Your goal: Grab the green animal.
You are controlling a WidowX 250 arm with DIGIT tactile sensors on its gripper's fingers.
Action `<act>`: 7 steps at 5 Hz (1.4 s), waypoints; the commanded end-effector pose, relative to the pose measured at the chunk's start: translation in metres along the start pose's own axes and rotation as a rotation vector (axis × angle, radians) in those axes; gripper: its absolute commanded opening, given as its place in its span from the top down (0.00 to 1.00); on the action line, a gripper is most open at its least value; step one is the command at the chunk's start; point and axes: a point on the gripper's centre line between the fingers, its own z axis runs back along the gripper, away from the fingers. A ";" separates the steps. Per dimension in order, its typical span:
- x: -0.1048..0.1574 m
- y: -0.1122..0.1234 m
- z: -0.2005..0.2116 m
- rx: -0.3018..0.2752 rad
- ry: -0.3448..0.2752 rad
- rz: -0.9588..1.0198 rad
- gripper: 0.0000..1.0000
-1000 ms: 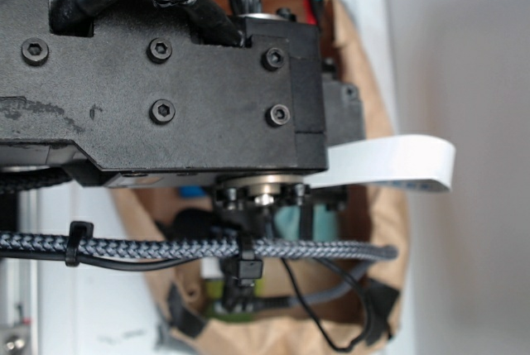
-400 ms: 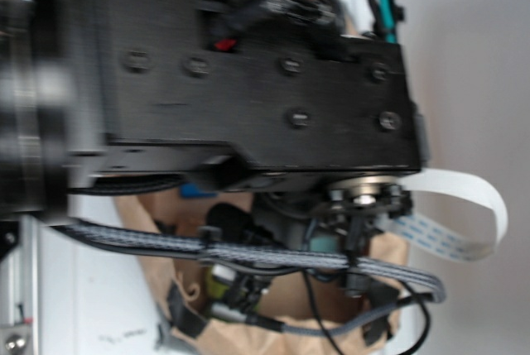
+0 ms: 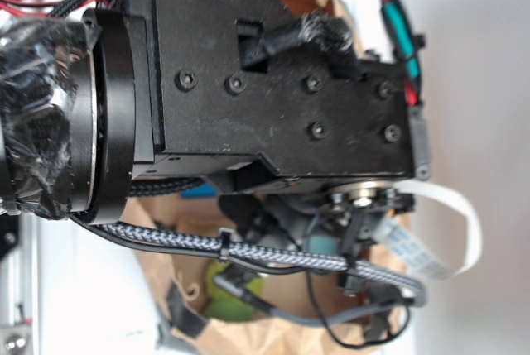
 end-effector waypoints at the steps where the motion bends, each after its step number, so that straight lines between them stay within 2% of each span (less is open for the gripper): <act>1: -0.012 -0.006 0.003 0.067 -0.040 -0.261 0.00; 2: -0.013 -0.006 -0.007 0.040 0.011 -0.373 0.00; 3: -0.012 -0.012 -0.013 0.040 0.024 -0.427 0.00; 4: -0.007 -0.018 -0.014 0.024 0.068 -0.475 0.00; 6: -0.007 -0.018 -0.014 0.024 0.068 -0.475 0.00; 7: 0.001 -0.019 -0.022 -0.024 0.013 -0.709 0.00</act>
